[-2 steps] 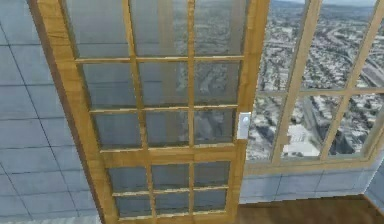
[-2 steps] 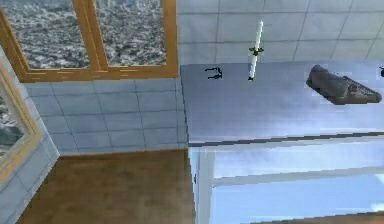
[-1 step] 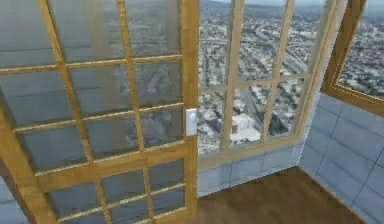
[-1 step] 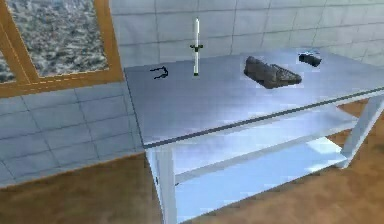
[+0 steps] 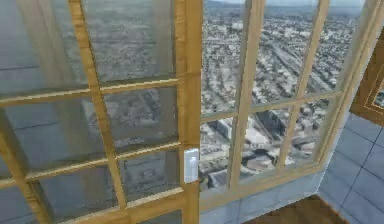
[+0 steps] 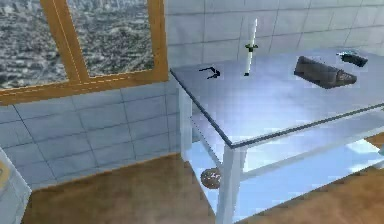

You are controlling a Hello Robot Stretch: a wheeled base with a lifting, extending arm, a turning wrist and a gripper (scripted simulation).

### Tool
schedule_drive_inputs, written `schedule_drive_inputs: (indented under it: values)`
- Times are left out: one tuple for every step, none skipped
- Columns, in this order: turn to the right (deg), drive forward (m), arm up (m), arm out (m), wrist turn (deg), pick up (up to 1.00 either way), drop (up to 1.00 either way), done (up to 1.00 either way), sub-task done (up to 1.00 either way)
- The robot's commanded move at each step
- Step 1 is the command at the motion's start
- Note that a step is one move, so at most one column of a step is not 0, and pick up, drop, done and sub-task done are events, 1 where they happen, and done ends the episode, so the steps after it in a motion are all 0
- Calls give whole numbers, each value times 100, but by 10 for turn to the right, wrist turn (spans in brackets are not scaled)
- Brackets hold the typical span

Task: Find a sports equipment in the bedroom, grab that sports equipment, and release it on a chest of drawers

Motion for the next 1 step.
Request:
schedule_drive_inputs:
  values:
    - [-450, 0, 0, 0, 0, 0, 0, 0, 0]
